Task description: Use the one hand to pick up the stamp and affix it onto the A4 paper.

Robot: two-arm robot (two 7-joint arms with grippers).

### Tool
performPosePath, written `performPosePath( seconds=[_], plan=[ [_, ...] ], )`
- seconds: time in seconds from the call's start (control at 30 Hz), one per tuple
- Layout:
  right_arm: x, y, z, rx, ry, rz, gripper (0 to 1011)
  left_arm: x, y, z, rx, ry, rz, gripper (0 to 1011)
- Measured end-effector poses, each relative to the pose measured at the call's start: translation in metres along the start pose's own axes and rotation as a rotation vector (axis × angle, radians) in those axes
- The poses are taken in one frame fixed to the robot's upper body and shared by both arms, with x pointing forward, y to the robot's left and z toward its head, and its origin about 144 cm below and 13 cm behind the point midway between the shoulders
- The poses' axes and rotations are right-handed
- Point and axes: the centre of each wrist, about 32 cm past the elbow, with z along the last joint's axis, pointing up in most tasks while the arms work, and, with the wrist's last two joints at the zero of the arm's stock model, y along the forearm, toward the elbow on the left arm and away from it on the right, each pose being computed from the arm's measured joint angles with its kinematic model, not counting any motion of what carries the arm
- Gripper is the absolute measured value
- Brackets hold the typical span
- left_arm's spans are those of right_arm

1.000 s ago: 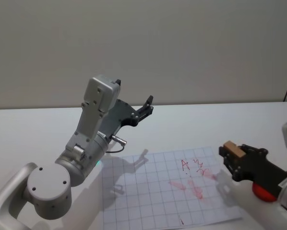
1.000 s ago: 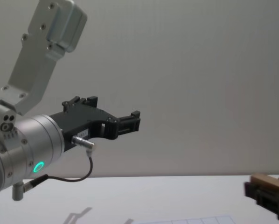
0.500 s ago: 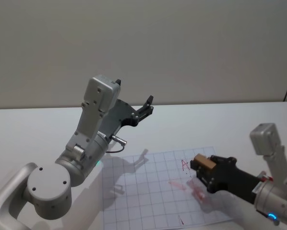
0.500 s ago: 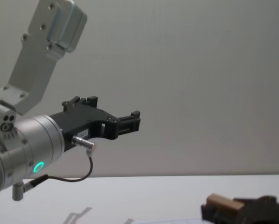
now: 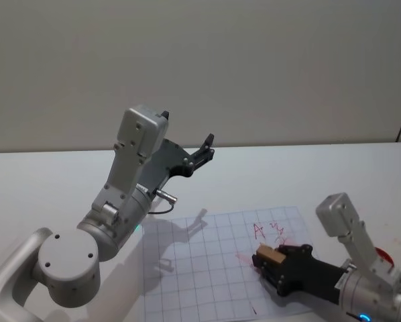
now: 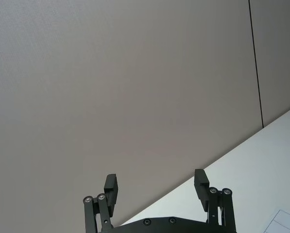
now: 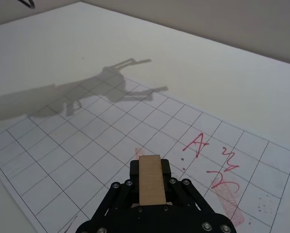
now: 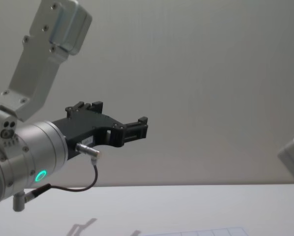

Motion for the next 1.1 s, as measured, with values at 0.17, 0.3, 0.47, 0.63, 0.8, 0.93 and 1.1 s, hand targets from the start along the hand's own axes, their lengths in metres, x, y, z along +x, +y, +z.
performPosePath(
  seconds=[0.17, 0.3, 0.47, 0.63, 0.8, 0.93, 1.1],
  plan=[
    [-0.001, 0.002, -0.005, -0.027, 0.004, 0.006, 219, 0.000, 0.000, 0.000, 0.000, 0.000, 0.000, 1001],
    [-0.001, 0.002, -0.007, -0.035, 0.005, 0.007, 219, 0.000, 0.000, 0.000, 0.000, 0.000, 0.000, 1001],
    [-0.001, 0.003, -0.009, -0.044, 0.005, 0.008, 219, 0.000, 0.000, 0.000, 0.000, 0.000, 0.000, 1001],
    [-0.002, 0.004, -0.011, -0.052, 0.010, 0.007, 219, 0.000, 0.000, 0.000, 0.000, 0.000, 0.000, 1001],
    [-0.003, 0.007, -0.011, -0.040, 0.008, 0.006, 219, 0.000, 0.000, 0.000, 0.000, 0.000, 0.000, 1001],
    [-0.004, 0.010, -0.010, -0.012, 0.009, 0.005, 219, 0.000, 0.000, 0.000, 0.000, 0.000, 0.000, 1001],
    [-0.004, 0.014, 0.000, 0.060, 0.005, 0.001, 219, 0.000, 0.000, 0.000, 0.000, 0.000, 0.000, 1001]
  ],
)
